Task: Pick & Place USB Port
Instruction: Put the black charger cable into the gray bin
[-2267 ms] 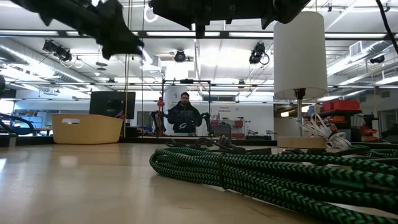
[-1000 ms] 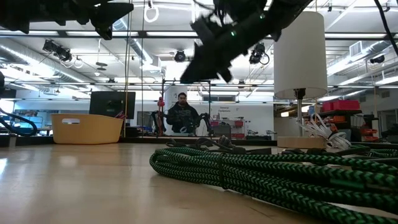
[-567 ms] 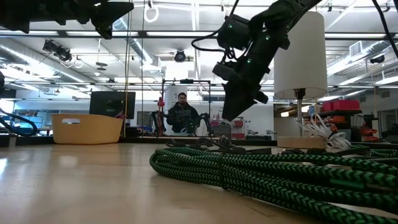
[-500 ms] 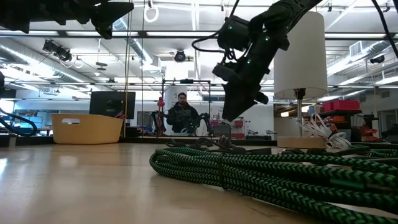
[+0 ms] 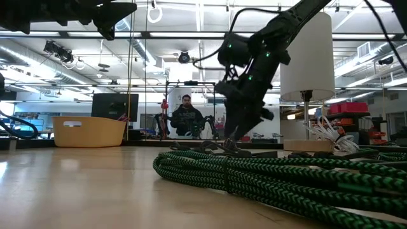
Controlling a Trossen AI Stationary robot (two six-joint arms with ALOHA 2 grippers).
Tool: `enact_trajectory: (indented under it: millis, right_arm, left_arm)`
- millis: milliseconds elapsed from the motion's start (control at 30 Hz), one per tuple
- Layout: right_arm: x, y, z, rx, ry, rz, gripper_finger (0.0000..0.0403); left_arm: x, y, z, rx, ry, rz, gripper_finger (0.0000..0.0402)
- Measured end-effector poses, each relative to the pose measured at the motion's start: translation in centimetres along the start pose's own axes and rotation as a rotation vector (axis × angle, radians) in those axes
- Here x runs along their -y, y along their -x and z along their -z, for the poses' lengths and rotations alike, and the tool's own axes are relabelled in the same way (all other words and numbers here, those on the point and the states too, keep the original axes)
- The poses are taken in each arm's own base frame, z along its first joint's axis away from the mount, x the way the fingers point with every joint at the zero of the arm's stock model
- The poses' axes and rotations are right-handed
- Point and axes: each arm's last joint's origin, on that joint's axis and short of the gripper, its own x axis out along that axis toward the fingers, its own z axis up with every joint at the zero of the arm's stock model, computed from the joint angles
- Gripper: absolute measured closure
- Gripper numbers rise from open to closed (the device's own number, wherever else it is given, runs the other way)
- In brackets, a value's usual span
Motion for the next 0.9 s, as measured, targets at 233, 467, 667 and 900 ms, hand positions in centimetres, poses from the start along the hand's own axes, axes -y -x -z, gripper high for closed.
enact_trajectory:
  millis: [233, 467, 667, 900]
  right_arm:
    - [0.4, -2.6, 0.6, -0.072, -0.048, -0.001, 0.0200]
    - [0.8, -4.2, 1.1, -0.106, -0.032, 0.054, 0.0216]
    - [0.7, -3.7, 0.9, -0.089, -0.020, 0.036, 0.0363]
    - [-0.4, -1.4, 0.6, -0.022, 0.041, -0.021, 0.0363]
  left_arm:
    - [0.0, 0.0, 0.0, -0.001, -0.001, -0.001, 0.0223]
    - [0.0, 0.0, 0.0, -0.002, -0.001, -0.001, 0.0223]
    - [0.0, 0.0, 0.0, -0.002, -0.001, -0.005, 0.0223]
    - [0.0, 0.0, 0.0, -0.003, -0.001, -0.005, 0.0223]
